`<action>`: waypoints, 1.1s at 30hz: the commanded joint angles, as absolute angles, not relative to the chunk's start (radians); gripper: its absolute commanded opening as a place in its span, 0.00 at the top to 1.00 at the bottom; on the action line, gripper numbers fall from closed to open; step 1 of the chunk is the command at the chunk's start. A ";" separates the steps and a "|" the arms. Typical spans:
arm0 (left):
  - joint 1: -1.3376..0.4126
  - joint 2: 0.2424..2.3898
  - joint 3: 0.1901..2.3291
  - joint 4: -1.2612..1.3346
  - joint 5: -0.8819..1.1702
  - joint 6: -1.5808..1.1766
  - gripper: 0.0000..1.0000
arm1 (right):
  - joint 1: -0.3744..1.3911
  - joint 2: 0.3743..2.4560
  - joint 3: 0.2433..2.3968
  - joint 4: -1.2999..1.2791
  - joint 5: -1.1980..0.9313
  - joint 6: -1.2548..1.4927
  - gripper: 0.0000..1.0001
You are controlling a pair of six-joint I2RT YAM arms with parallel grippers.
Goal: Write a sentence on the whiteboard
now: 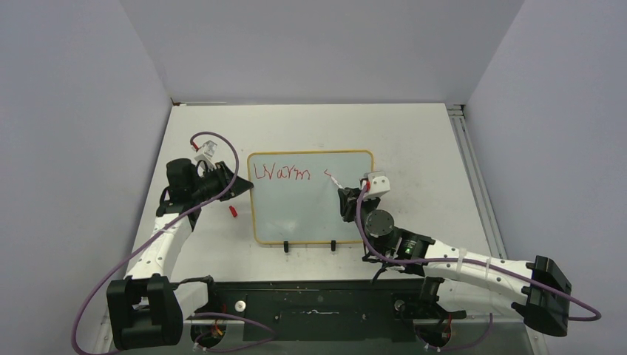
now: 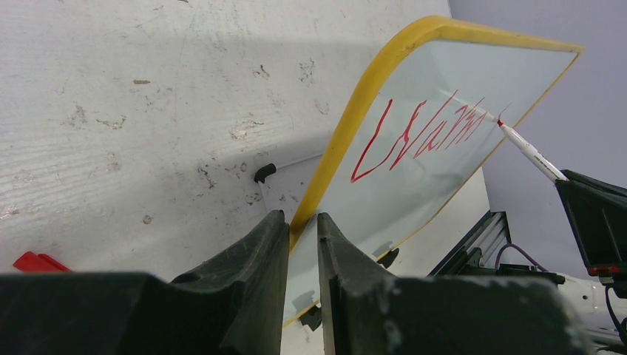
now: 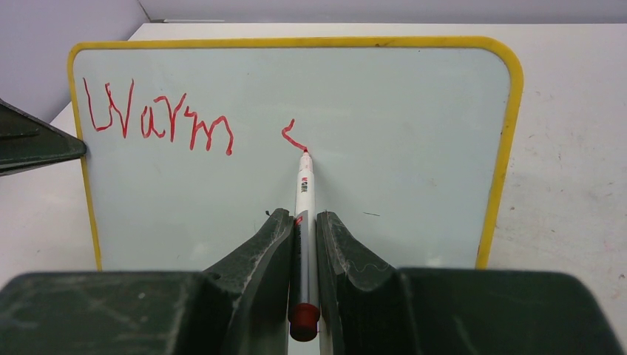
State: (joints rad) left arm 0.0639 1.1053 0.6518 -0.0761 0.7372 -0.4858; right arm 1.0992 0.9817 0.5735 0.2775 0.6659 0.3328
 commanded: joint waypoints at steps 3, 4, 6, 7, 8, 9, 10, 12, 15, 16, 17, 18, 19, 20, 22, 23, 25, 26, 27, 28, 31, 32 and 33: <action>0.058 1.082 0.695 -0.060 0.756 -0.472 0.81 | 1.095 0.966 0.555 0.260 0.676 0.347 0.95; 0.058 1.083 0.695 -0.060 0.756 -0.472 0.81 | 1.096 0.967 0.554 0.261 0.673 0.347 0.95; 0.058 1.083 0.695 -0.060 0.755 -0.472 0.81 | 1.097 0.971 0.552 0.269 0.666 0.350 0.95; 0.058 1.083 0.695 -0.060 0.755 -0.472 0.81 | 1.098 0.974 0.552 0.271 0.665 0.350 0.95; 0.058 1.082 0.694 -0.060 0.757 -0.472 0.81 | 1.099 0.978 0.552 0.274 0.663 0.350 0.95; 0.058 1.082 0.694 -0.061 0.757 -0.472 0.81 | 1.099 0.981 0.554 0.279 0.662 0.350 0.95; 0.058 1.083 0.695 -0.060 0.757 -0.472 0.81 | 1.100 0.985 0.555 0.285 0.660 0.350 0.95; 0.058 1.082 0.695 -0.060 0.758 -0.472 0.81 | 1.100 0.994 0.557 0.298 0.654 0.346 0.95; 0.058 1.082 0.695 -0.060 0.758 -0.472 0.81 | 1.101 1.015 0.568 0.317 0.647 0.338 0.95; 0.058 1.083 0.695 -0.060 0.757 -0.472 0.81 | 1.101 1.018 0.571 0.323 0.644 0.336 0.95; 0.057 1.083 0.695 -0.061 0.756 -0.472 0.81 | 1.100 1.025 0.575 0.329 0.642 0.334 0.95; 0.057 1.083 0.695 -0.060 0.757 -0.472 0.81 | 1.100 1.032 0.580 0.336 0.639 0.330 0.95; 0.057 1.084 0.695 -0.061 0.757 -0.472 0.81 | 1.100 1.039 0.583 0.339 0.639 0.327 0.95; 0.057 1.084 0.695 -0.060 0.758 -0.472 0.81 | 1.100 1.042 0.586 0.345 0.636 0.325 0.95; 0.057 1.084 0.695 -0.061 0.756 -0.472 0.81 | 1.100 1.045 0.590 0.351 0.633 0.320 0.95; 0.057 1.084 0.695 -0.061 0.756 -0.472 0.81 | 1.100 1.043 0.591 0.352 0.633 0.317 0.95; 0.057 1.084 0.695 -0.061 0.756 -0.472 0.81 | 1.100 1.031 0.594 0.348 0.627 0.312 0.95; 0.057 1.084 0.696 -0.061 0.755 -0.472 0.81 | 1.100 1.023 0.596 0.346 0.625 0.309 0.95; 0.057 1.083 0.696 -0.062 0.752 -0.472 0.81 | 1.101 1.012 0.595 0.341 0.624 0.307 0.95; 0.057 1.083 0.695 -0.064 0.752 -0.472 0.81 | 1.101 0.999 0.596 0.335 0.625 0.307 0.95; 0.058 1.085 0.696 -0.065 0.752 -0.472 0.81 | 1.100 0.962 0.595 0.319 0.625 0.301 0.95; 0.057 1.086 0.696 -0.065 0.752 -0.472 0.81 | 1.100 0.956 0.595 0.316 0.630 0.299 0.95; 0.057 1.086 0.696 -0.066 0.752 -0.472 0.81 | 1.100 0.950 0.595 0.311 0.638 0.296 0.95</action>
State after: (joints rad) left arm 0.0631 1.1053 0.6518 -0.0799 0.7326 -0.4858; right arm 1.1007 0.9981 0.5713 0.3130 0.6209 0.3187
